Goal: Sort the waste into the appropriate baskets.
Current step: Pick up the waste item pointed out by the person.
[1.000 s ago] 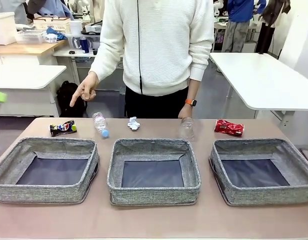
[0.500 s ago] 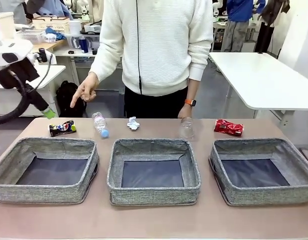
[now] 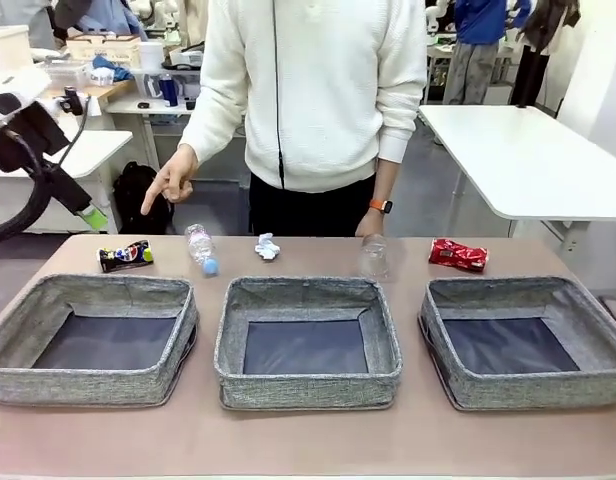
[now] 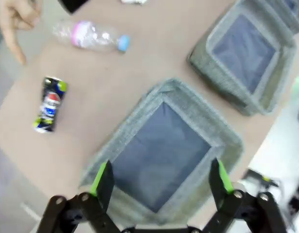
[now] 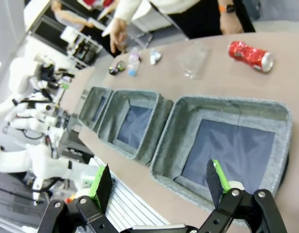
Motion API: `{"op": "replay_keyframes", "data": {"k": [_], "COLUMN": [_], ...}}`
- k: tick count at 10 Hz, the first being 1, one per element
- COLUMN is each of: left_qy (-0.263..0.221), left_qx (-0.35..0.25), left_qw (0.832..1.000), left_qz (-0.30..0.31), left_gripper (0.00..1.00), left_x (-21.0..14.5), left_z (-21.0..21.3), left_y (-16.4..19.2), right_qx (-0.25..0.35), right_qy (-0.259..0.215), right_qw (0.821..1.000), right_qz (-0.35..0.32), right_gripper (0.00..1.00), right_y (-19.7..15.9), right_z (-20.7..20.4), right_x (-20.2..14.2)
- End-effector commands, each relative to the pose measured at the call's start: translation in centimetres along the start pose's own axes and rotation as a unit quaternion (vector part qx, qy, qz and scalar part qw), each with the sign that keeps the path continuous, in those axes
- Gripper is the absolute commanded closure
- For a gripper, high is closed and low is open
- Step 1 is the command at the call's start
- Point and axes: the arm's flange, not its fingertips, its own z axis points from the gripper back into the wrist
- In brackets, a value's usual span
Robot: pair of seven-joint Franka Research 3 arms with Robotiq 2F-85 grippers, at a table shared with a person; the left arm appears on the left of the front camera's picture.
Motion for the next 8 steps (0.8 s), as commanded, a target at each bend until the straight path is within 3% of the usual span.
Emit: {"op": "replay_keyframes", "data": {"k": [1,4,5,6,8], "left_qy": [0.024,0.105,0.079,0.082,0.085], "left_qx": [-0.069,0.016,0.016,-0.018,-0.004], "left_qw": [0.990,0.983,0.989,0.987,0.986], "left_qz": [-0.118,-0.147,-0.127,-0.138,-0.140], "left_gripper": [0.00,0.00,0.00,0.00,0.00], "left_x": [2.9,2.8,3.0,2.2,2.6], "left_z": [-1.4,-5.1,-6.4,-5.7,-6.7], "left_y": [9.3,14.8,15.9,14.7,16.4], "right_qx": [0.007,0.007,0.007,0.007,0.007], "right_qy": [-0.009,-0.009,-0.009,-0.009,-0.009], "right_qw": [1.000,1.000,1.000,1.000,1.000], "right_qz": [0.013,0.013,0.013,0.013,0.013], "right_gripper": [0.00,0.00,0.00,0.00,0.00], "right_y": [0.0,0.0,0.0,0.0,0.0], "right_z": [0.1,0.1,0.1,0.1,0.1], "right_x": [0.3,0.3,0.3,0.3,0.3]}}
